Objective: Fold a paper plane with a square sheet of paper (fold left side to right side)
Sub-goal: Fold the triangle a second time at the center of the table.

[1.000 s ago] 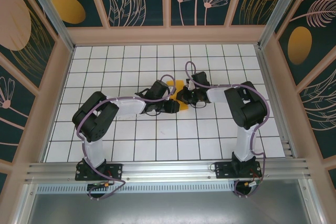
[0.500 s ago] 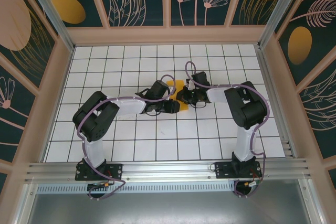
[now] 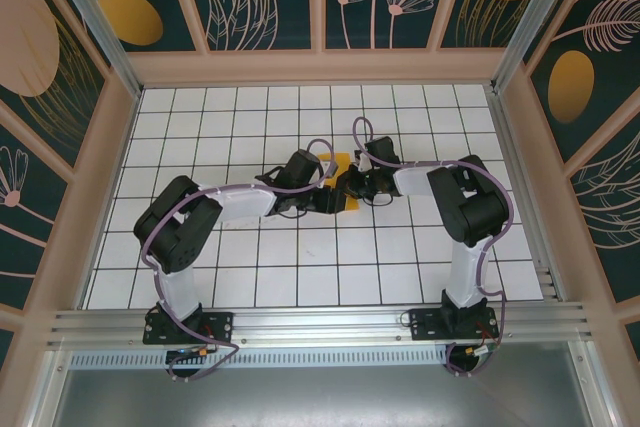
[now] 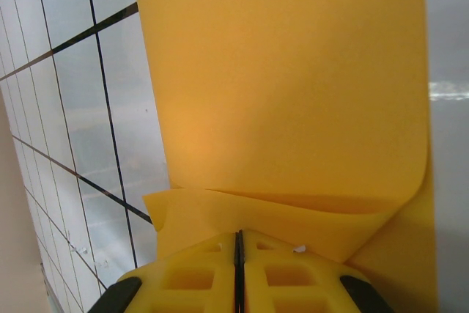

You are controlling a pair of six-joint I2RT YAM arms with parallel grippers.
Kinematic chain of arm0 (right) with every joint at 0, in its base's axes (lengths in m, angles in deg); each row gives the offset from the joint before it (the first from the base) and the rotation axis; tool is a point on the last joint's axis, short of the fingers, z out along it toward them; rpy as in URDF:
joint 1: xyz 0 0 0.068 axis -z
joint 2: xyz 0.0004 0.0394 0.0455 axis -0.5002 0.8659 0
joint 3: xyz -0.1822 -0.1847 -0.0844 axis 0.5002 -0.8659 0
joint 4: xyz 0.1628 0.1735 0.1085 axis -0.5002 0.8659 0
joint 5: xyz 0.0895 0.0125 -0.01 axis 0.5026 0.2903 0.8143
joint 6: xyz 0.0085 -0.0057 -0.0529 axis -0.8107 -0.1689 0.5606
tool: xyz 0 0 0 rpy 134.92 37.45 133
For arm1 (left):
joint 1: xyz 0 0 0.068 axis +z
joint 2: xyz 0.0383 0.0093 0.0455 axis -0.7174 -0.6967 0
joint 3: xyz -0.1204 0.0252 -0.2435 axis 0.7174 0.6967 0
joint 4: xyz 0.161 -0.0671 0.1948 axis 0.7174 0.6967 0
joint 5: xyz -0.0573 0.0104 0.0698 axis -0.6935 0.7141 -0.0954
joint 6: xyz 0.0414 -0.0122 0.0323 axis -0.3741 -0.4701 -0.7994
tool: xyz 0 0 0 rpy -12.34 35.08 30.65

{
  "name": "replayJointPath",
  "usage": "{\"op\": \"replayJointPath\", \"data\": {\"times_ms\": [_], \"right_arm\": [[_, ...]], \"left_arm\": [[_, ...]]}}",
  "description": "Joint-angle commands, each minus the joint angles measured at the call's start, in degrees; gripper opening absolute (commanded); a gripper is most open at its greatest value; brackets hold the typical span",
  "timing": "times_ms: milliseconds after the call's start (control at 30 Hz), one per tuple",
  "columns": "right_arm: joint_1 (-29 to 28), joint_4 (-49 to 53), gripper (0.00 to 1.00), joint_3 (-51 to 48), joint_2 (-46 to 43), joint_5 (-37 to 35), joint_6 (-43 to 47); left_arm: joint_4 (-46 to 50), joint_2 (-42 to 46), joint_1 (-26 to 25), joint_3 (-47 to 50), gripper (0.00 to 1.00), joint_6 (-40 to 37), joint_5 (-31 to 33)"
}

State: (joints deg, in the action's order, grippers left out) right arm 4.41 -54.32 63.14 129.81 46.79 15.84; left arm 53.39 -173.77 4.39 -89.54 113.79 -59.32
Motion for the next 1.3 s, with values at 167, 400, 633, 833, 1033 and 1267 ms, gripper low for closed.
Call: {"op": "replayJointPath", "data": {"times_ms": [167,400,633,833,1033,1267], "right_arm": [[-0.2,7.3,0.12,-1.3,2.2,-2.8,1.8],[-0.2,7.1,0.12,-1.4,2.4,-2.9,1.8],[-0.2,7.3,0.12,-1.4,2.5,-3.0,1.8],[-0.2,7.2,0.12,-1.4,2.5,-3.0,1.9],[0.0,6.6,0.12,-1.4,1.3,-2.7,2.1],[0.8,4.1,0.12,-1.3,-2.5,-0.1,2.5]], "left_arm": [[2.1,-1.7,0.6,-1.7,0.42,-1.6,2.1],[2.3,-3.0,0.6,-1.0,0.41,-1.9,1.2],[2.6,-3.9,0.6,0.0,0.40,-2.1,2.1],[2.9,-4.4,0.6,0.5,0.39,-2.2,3.0],[3.6,-5.0,0.6,0.8,0.38,-2.4,3.8],[3.9,-5.1,0.6,2.2,0.34,-2.4,3.6]]}}
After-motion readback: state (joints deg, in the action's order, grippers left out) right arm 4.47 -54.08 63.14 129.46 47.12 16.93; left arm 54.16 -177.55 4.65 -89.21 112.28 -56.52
